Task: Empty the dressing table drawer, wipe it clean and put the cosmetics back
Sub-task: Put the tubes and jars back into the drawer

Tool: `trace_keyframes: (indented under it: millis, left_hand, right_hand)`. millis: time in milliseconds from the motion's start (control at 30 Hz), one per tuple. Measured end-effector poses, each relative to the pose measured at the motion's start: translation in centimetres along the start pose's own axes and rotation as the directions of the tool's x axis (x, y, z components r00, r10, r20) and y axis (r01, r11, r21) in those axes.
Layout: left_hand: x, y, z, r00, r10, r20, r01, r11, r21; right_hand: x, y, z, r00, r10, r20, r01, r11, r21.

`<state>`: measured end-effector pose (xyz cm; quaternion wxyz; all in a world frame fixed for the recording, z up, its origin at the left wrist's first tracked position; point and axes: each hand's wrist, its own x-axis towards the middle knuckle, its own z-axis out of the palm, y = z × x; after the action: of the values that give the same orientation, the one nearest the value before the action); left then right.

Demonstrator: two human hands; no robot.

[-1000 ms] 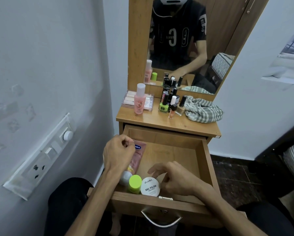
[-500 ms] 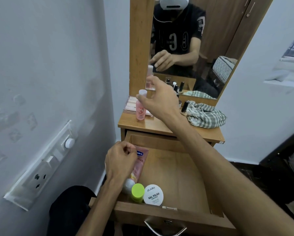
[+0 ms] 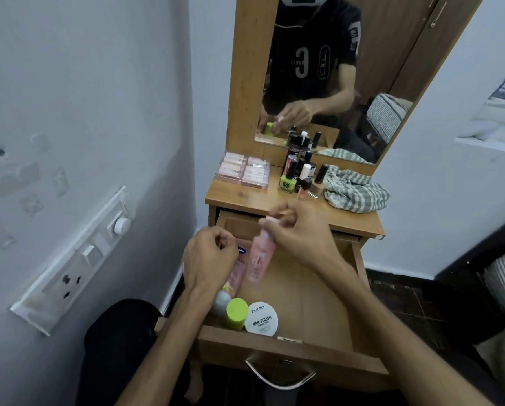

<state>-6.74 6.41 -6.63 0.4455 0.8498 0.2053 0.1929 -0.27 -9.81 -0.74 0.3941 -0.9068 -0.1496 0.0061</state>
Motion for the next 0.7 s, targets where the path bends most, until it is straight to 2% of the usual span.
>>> trace_keyframes:
  millis: [133, 233, 433, 700]
  left_hand:
    - [-0.3, 0.5, -0.2, 1.000, -0.010, -0.004, 0.010, 1.000, 0.022]
    - [-0.3, 0.5, -0.3, 1.000, -0.024, -0.017, 0.025, 0.999, 0.039]
    - [-0.2, 0.4, -0.1, 1.000, -0.016, -0.019, 0.017, 0.999, 0.038]
    - [-0.1, 0.2, 0.2, 1.000, -0.015, -0.013, 0.016, 0.999, 0.041]
  right_hand:
    - [-0.7, 3.0, 1.9, 0.989, 0.133, -0.068, -0.135, 0.991, -0.026]
    - [-0.4, 4.2, 3.3, 0.981, 0.194, -0.016, -0.194, 0.980, -0.034]
    - [-0.1, 5.3, 5.0, 0.960, 0.229, 0.163, -0.219, 0.973, -0.077]
    - [-0.2, 6.0, 5.1, 0.945, 0.240, 0.221, -0.225, 0.970, -0.092]
